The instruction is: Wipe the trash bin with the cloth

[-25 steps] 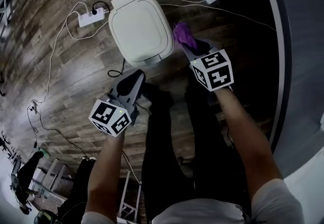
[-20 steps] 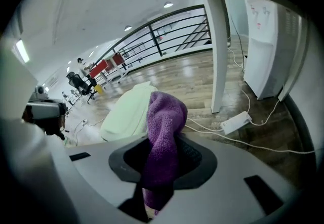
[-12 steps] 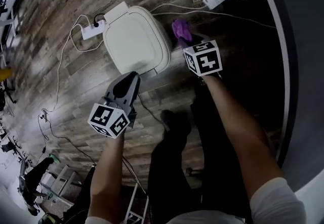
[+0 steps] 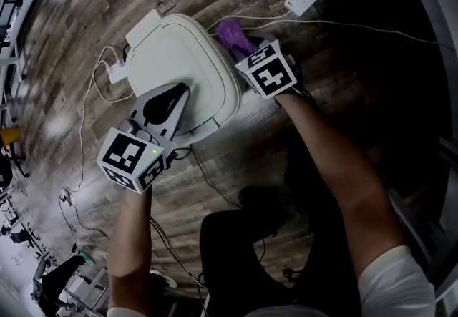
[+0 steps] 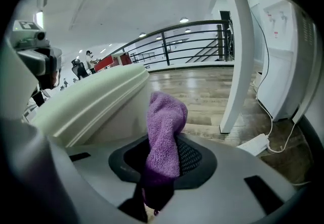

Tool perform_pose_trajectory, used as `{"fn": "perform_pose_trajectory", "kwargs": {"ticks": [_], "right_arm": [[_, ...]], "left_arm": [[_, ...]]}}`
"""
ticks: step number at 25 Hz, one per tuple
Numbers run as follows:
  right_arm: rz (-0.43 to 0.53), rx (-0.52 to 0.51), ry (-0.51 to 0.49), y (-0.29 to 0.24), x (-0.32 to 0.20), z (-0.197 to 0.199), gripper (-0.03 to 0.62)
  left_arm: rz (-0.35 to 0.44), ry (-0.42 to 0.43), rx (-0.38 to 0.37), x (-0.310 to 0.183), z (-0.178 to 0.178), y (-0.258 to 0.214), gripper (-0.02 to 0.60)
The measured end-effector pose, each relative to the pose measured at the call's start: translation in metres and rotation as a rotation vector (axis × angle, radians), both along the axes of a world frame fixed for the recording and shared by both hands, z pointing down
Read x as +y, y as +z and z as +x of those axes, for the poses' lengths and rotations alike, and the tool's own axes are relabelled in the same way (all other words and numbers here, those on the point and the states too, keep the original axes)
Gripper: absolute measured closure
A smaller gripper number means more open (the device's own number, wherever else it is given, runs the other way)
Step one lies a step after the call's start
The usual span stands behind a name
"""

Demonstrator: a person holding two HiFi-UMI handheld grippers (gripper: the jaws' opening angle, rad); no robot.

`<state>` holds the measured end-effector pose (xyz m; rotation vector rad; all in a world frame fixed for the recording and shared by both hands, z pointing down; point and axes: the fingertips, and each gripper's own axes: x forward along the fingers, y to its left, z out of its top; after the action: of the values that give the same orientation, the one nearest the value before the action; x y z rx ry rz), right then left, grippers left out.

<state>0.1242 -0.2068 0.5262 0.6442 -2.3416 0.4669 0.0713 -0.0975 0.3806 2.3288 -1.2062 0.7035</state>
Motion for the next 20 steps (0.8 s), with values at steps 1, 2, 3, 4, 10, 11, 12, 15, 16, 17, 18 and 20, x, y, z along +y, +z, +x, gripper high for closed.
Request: {"fn": "perform_pose_trajectory", "kwargs": {"ticks": [1, 2, 3, 4, 10, 11, 12, 15, 16, 17, 18, 20], "right_arm": [[0.015, -0.003, 0.01, 0.005, -0.002, -0.006, 0.487], [0.031, -0.007, 0.026, 0.011, -0.006, -0.011, 0.487], [0.046, -0.01, 0.048, 0.019, -0.014, -0.015, 0.487], [0.055, -0.015, 0.071, 0.027, -0.023, -0.019, 0.487], [0.035, -0.19, -0.003, 0.049, -0.016, -0.054, 0.487], [0.05, -0.2, -0.006, 0.047, -0.014, -0.057, 0.487], [0.061, -0.205, -0.003, 0.045, -0.011, -0.058, 0.49], [0.078, -0.196, 0.02, 0.042, -0.003, -0.059, 0.491], [0.08, -0.191, 0.027, 0.042, 0.0, -0.06, 0.493], [0.08, -0.188, 0.031, 0.041, 0.003, -0.063, 0.494], [0.081, -0.185, 0.03, 0.039, 0.007, -0.068, 0.496], [0.078, -0.188, 0.015, 0.035, 0.013, -0.079, 0.496]], "left_arm": [[0.01, 0.02, -0.023, -0.003, 0.001, 0.003, 0.571], [0.024, 0.039, -0.049, -0.007, 0.002, 0.006, 0.569], [0.041, 0.056, -0.073, -0.012, 0.002, 0.01, 0.571], [0.059, 0.07, -0.091, -0.016, 0.001, 0.013, 0.571], [0.125, 0.159, -0.163, -0.012, -0.003, 0.019, 0.571], [0.133, 0.18, -0.188, -0.009, -0.005, 0.02, 0.571], [0.14, 0.197, -0.208, -0.006, -0.006, 0.02, 0.571], [0.138, 0.21, -0.218, 0.0, -0.012, 0.02, 0.571], [0.128, 0.207, -0.216, 0.002, -0.014, 0.02, 0.571], [0.114, 0.206, -0.222, 0.005, -0.018, 0.021, 0.571], [0.097, 0.208, -0.232, 0.008, -0.023, 0.022, 0.571], [0.061, 0.198, -0.233, 0.014, -0.034, 0.024, 0.571]]}}
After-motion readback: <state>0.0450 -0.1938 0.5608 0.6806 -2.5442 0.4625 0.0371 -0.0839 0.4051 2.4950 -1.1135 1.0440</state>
